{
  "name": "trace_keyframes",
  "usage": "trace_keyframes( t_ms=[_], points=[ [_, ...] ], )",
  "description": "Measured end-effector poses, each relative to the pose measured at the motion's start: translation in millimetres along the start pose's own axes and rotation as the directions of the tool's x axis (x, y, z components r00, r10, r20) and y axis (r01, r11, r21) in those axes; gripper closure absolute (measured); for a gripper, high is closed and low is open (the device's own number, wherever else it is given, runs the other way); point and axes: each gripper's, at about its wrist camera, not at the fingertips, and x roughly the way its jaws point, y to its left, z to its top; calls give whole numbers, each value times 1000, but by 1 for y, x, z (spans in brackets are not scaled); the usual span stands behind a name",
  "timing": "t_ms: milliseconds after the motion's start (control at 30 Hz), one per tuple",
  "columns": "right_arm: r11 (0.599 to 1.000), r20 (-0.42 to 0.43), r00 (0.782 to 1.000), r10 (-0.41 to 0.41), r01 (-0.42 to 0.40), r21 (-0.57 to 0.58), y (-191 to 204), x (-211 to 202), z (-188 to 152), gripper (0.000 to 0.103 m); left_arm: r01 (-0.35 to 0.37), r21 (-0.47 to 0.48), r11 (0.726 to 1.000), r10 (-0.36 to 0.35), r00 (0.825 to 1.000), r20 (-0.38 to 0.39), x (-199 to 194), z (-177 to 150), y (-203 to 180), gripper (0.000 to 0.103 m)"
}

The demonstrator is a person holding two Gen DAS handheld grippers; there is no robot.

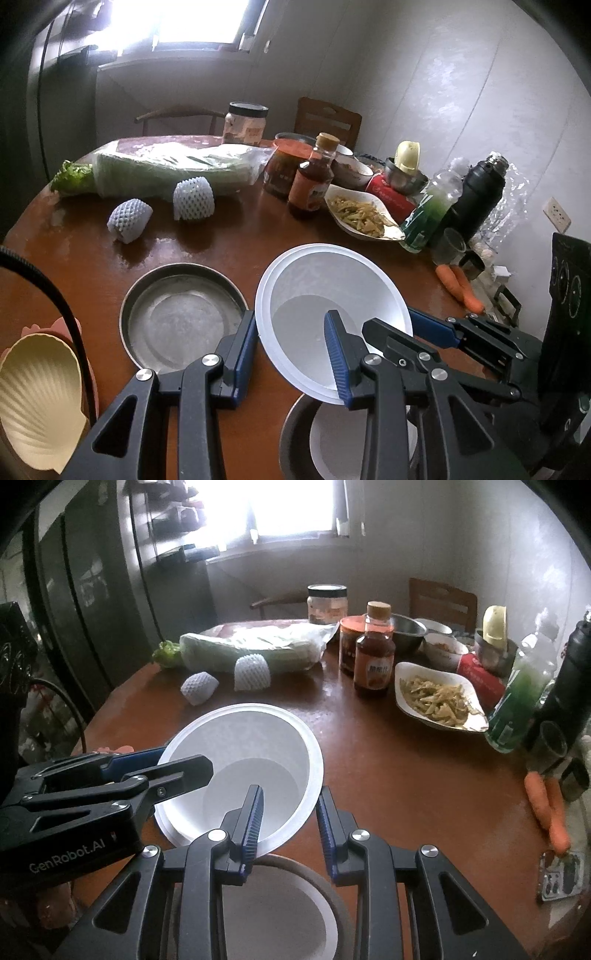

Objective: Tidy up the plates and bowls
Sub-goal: 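Lift the labelled white bowl with the right gripper over the stacked bowls, then lower the labelled bowl into the white bowl and open the right gripper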

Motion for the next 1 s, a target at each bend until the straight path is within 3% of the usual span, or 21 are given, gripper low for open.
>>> trace_keyframes(
  t_ms=[1000],
  points=[
    [1000,48,999,-13,12,23,-3,-54,-47,73,10,71,997,-11,1000,7,-34,-42,-39,66]
  ],
)
